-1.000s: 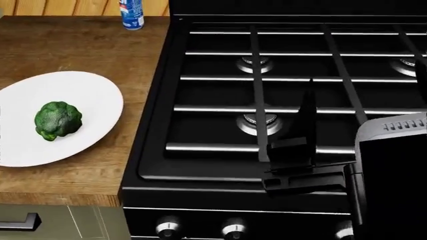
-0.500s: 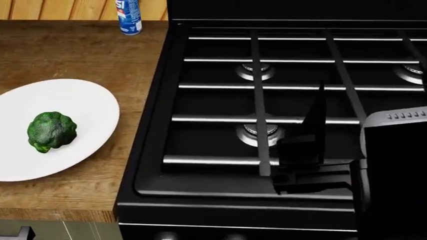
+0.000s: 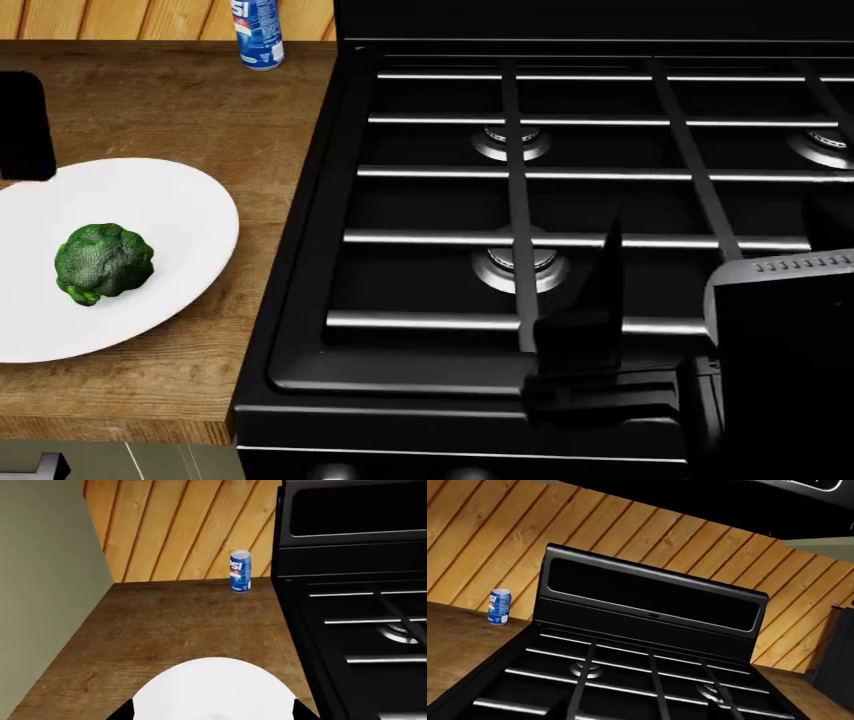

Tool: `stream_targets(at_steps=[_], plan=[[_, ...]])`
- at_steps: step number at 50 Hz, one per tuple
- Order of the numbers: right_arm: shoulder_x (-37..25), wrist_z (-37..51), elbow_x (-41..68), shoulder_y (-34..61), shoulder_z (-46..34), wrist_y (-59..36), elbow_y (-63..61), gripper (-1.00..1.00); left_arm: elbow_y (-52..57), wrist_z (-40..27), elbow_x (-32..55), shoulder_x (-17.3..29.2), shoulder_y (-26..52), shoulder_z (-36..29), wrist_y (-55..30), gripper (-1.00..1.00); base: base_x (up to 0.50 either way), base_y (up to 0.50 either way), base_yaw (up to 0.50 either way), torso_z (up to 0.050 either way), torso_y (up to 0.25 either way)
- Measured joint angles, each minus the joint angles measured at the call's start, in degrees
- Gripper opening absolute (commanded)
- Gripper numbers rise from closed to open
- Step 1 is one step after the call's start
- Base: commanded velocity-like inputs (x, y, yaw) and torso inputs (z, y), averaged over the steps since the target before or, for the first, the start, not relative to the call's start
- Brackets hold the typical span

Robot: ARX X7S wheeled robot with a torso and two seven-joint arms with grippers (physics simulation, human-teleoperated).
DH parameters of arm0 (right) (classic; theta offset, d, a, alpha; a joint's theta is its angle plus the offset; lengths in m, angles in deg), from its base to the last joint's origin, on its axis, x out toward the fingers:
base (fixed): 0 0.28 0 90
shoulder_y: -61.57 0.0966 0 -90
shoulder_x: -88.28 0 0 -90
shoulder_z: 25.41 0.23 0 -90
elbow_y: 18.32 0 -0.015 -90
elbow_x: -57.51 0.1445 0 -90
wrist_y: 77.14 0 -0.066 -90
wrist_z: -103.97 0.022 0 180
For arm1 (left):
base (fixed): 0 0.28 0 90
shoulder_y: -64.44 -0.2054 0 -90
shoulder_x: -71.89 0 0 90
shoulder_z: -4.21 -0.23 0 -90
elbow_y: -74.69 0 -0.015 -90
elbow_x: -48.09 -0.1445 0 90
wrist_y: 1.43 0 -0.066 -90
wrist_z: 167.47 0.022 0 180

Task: Pick the broccoli from the counter and place it in the microwave.

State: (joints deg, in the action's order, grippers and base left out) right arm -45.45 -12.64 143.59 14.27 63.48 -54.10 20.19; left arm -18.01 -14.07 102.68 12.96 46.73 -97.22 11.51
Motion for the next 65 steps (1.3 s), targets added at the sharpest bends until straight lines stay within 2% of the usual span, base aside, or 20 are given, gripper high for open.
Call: stream_targets(at_steps=[24,47,65], plan=[[-0.5,0.3,0.6,-3.5,1.1,1.9,-0.8,1.00,-18.3,7.3,-9.4,-4.5,1.8,-11.8,9.4,1.00,0.00,0.00,0.00,0.000,0.000],[-0.6,0.2,0.0,-5.3,1.1,2.9,-1.2,1.00,-18.6,8.8,-10.0,-5.3,-2.6,-15.2,10.4,1.00,0.00,0.00,0.00,0.000,0.001],[-0.9,1.0,0.7,-6.1,1.0,3.6,-1.6,1.00,-24.7,11.5,-13.0,-7.6,-2.6,-18.9,14.5,1.00,0.00,0.00,0.00,0.000,0.000]])
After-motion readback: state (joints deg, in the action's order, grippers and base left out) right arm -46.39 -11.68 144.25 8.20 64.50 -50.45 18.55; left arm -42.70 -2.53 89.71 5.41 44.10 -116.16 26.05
